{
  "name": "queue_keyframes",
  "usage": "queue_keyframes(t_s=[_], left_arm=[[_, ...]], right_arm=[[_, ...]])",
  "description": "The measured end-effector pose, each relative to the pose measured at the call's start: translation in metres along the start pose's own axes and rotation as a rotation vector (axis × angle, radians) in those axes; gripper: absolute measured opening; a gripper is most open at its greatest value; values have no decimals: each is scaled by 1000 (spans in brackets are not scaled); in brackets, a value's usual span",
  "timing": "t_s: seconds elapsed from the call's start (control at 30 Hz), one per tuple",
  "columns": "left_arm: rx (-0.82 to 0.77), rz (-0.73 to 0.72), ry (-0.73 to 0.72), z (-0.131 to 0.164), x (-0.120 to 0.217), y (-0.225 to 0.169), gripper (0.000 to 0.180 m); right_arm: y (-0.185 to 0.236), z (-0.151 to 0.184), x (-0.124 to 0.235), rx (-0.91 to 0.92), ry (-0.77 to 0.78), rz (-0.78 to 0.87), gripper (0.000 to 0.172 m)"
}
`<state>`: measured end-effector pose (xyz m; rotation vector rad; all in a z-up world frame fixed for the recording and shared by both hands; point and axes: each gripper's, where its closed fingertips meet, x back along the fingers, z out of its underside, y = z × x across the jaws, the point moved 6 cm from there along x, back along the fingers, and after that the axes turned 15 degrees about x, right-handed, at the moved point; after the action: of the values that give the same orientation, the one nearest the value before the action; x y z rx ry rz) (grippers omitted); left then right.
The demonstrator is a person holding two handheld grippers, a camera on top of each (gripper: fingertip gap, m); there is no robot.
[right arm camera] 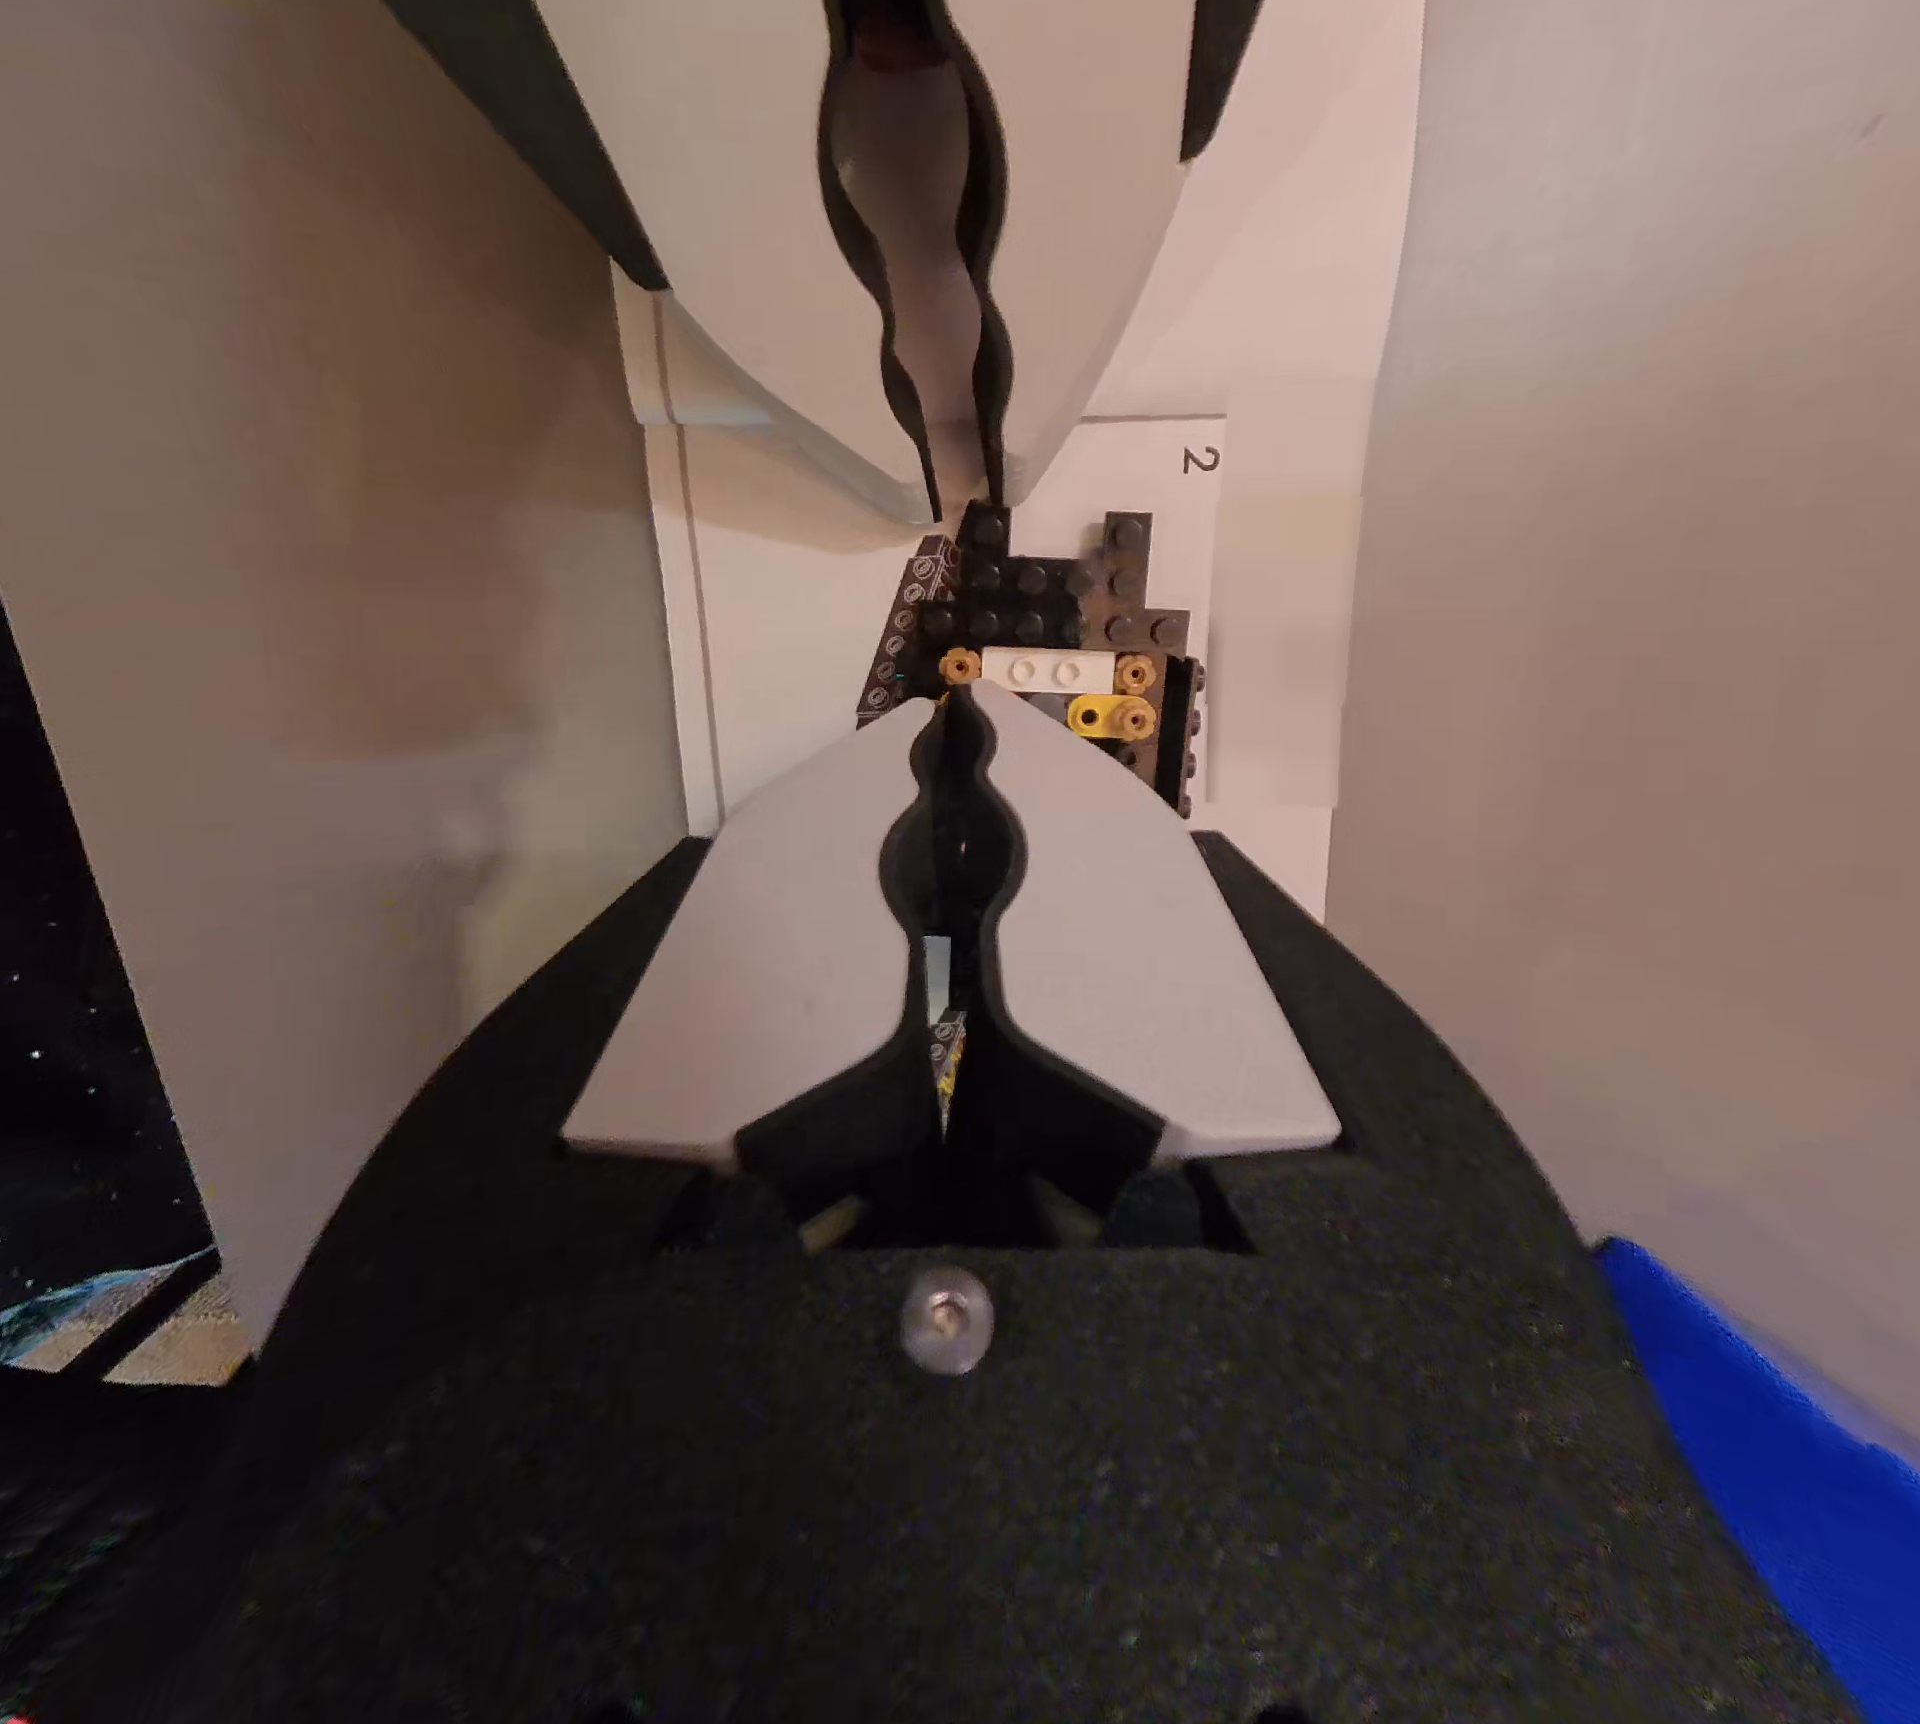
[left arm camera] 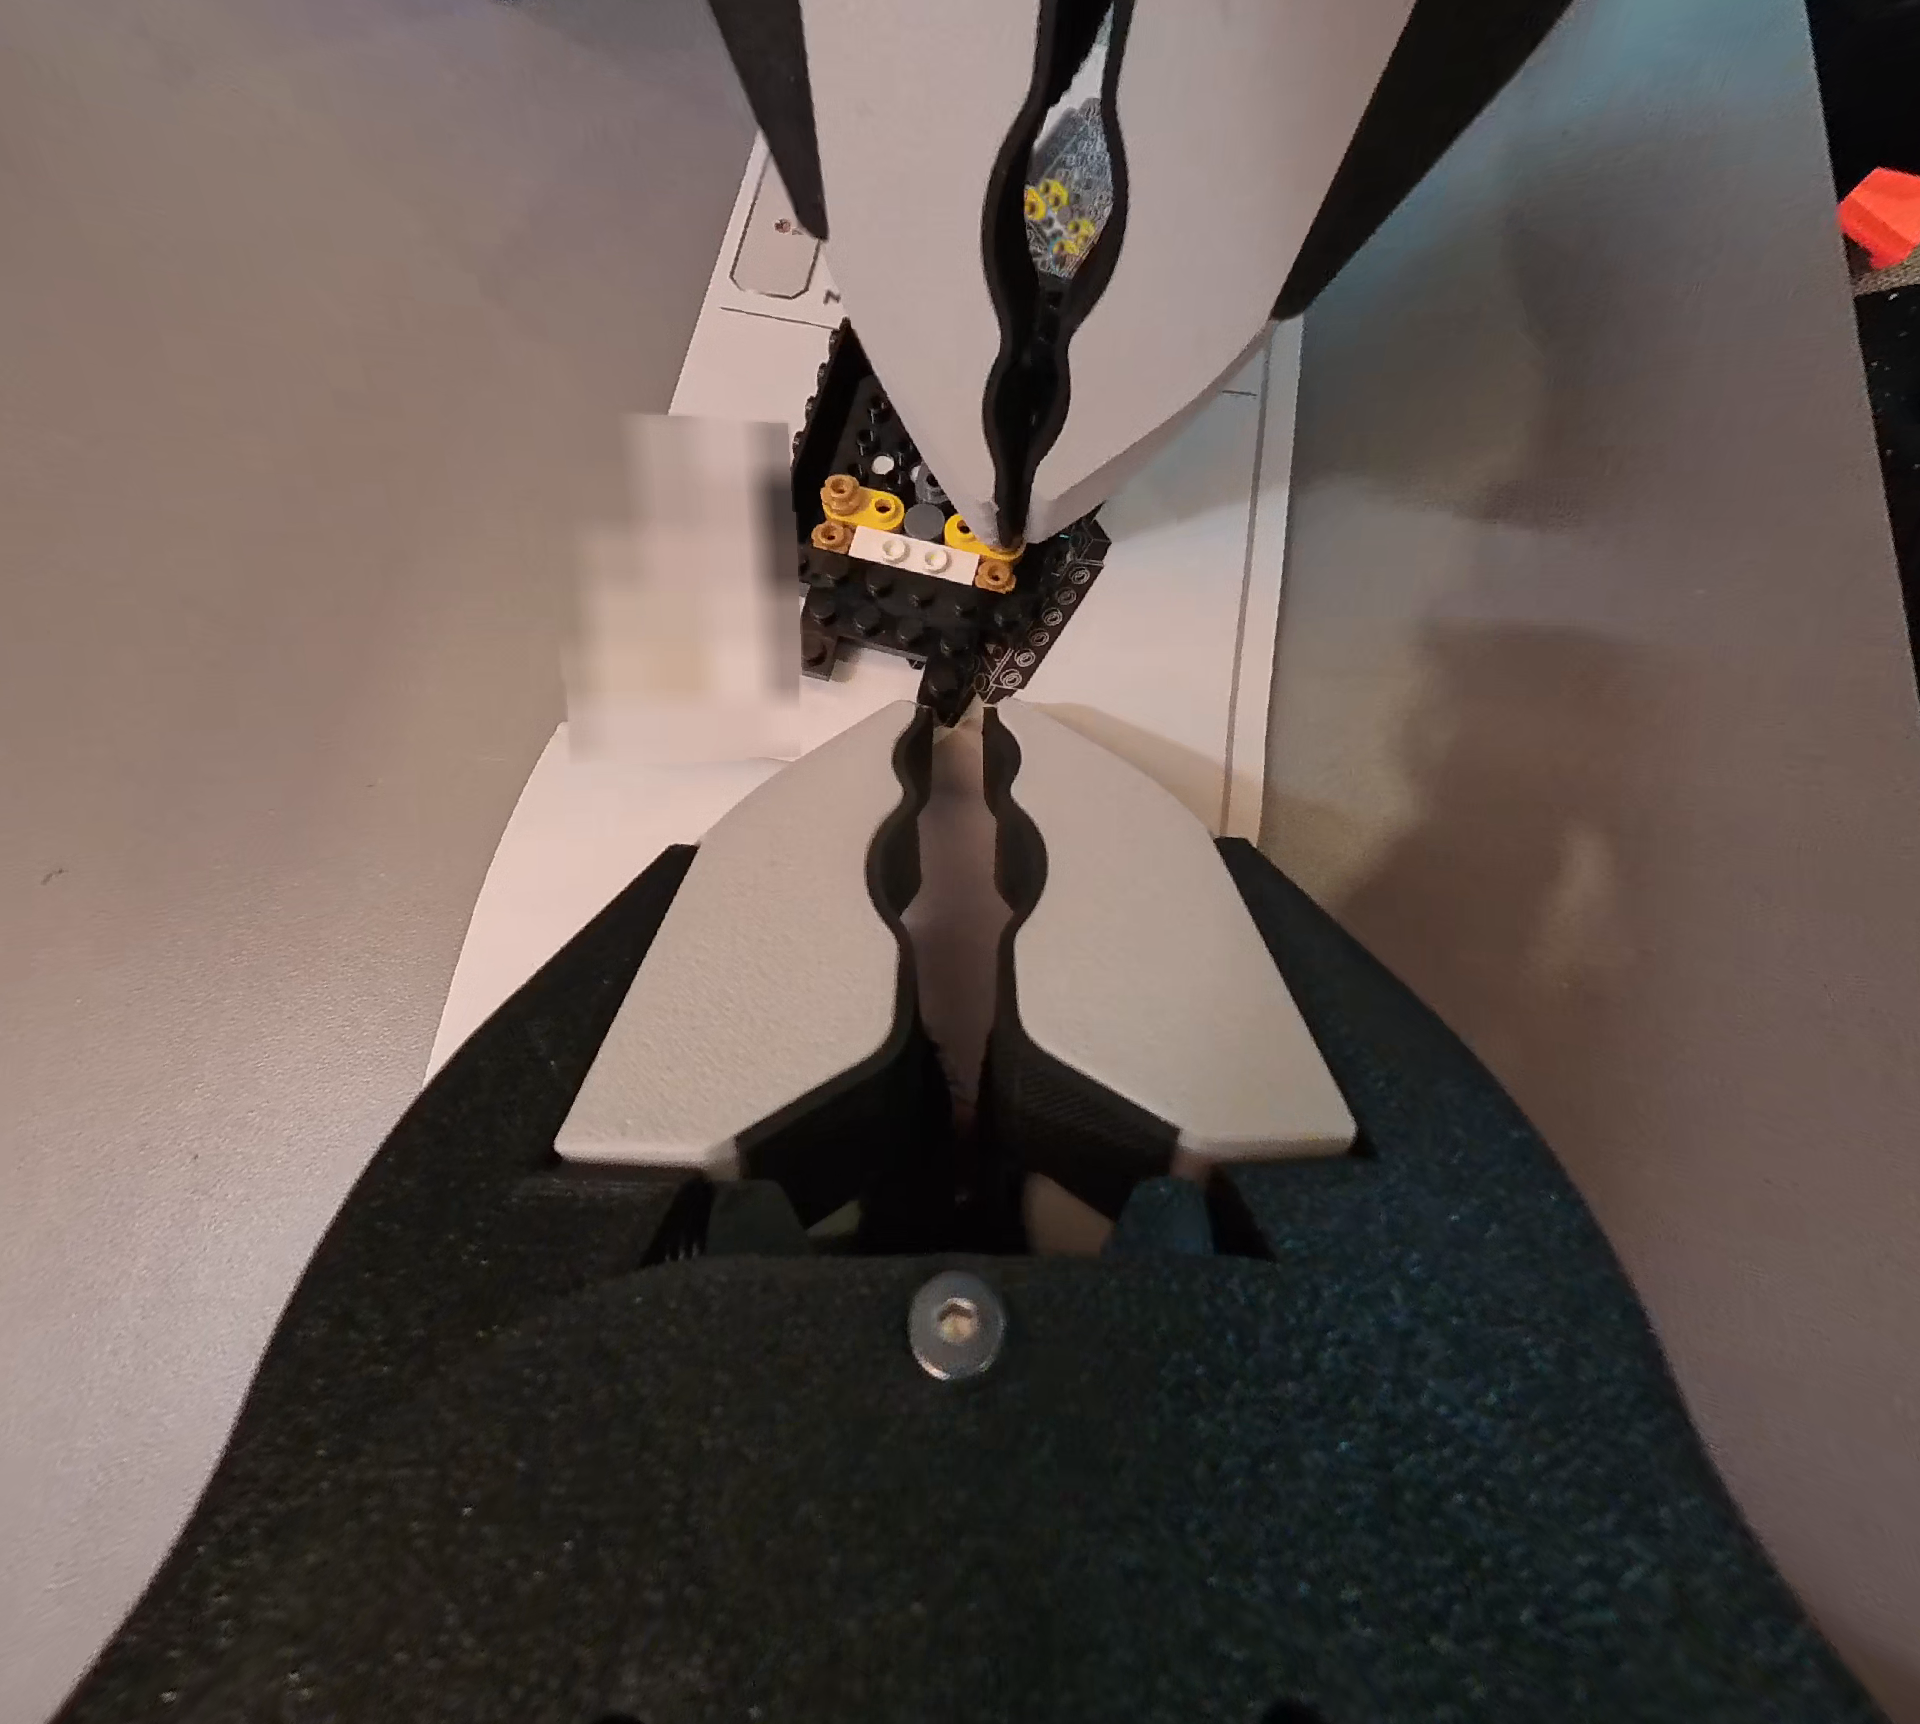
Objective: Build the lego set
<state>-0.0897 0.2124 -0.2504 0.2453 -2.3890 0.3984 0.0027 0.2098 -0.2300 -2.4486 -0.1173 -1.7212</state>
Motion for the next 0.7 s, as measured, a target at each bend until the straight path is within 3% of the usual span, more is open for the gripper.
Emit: queue_keyframes(t_s=[0.7], left_arm=[[5,0,-1,0,0,0,8]], right_arm=[[6,10,1,-89,-180,28,0]])
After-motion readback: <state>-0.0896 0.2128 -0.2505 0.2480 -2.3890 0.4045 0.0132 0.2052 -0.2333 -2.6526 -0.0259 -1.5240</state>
